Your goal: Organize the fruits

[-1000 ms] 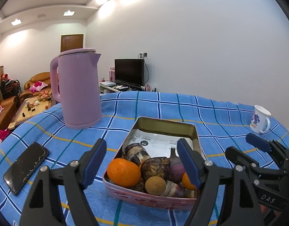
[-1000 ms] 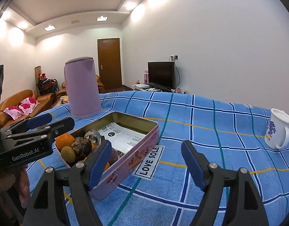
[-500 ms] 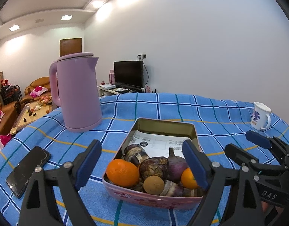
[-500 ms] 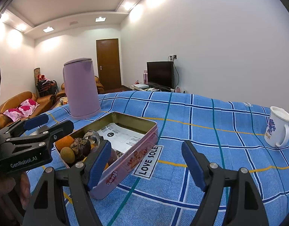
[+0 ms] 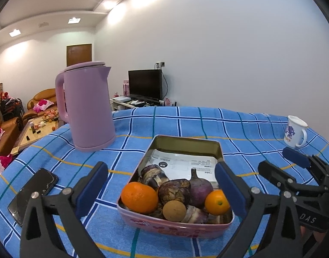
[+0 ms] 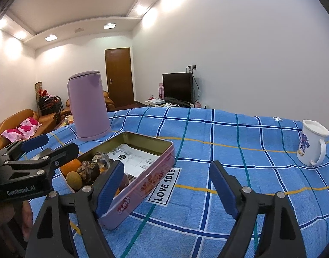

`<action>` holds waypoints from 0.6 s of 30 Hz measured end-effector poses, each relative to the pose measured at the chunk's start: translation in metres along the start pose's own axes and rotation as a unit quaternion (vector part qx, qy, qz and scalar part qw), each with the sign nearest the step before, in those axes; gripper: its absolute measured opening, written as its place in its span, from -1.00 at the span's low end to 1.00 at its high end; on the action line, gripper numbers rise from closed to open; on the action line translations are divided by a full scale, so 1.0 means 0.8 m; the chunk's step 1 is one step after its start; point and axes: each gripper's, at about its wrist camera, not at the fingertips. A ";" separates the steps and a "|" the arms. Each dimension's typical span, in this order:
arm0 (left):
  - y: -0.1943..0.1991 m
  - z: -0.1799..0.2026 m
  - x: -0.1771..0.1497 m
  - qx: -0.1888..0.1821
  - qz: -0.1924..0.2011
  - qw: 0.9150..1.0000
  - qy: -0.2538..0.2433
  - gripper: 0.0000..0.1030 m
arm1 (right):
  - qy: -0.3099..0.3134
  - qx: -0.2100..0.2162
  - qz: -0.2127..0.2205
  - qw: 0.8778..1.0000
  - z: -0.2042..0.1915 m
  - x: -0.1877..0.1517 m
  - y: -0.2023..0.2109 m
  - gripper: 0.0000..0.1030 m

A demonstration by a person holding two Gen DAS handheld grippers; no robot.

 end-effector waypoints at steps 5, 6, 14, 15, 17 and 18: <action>0.003 0.000 0.002 -0.002 0.001 1.000 0.002 1.00 | -0.006 -0.002 0.002 1.000 0.003 0.000 0.001 0.61; 0.002 0.000 0.003 -0.005 0.001 1.000 0.001 1.00 | -0.006 -0.002 0.002 1.000 0.003 0.000 0.001 0.61; -0.002 0.004 0.003 0.000 -0.007 1.000 -0.004 1.00 | -0.014 -0.018 0.011 1.000 0.008 0.000 0.004 0.61; -0.002 0.004 0.003 0.001 -0.008 1.000 -0.004 1.00 | -0.016 -0.020 0.012 1.000 0.010 0.000 0.005 0.61; -0.002 0.005 0.003 0.006 -0.006 1.000 -0.004 1.00 | -0.022 -0.021 0.014 0.999 0.013 0.000 0.006 0.61; -0.002 0.005 0.002 0.009 -0.006 1.000 -0.005 1.00 | -0.024 -0.020 0.014 0.999 0.014 0.000 0.007 0.61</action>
Point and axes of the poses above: each gripper's, at about its wrist camera, not at the fingertips, and y roughly against the way its jaws point, z to its right, x to its top, and after that the axes turned 11 degrees about x, right-handed
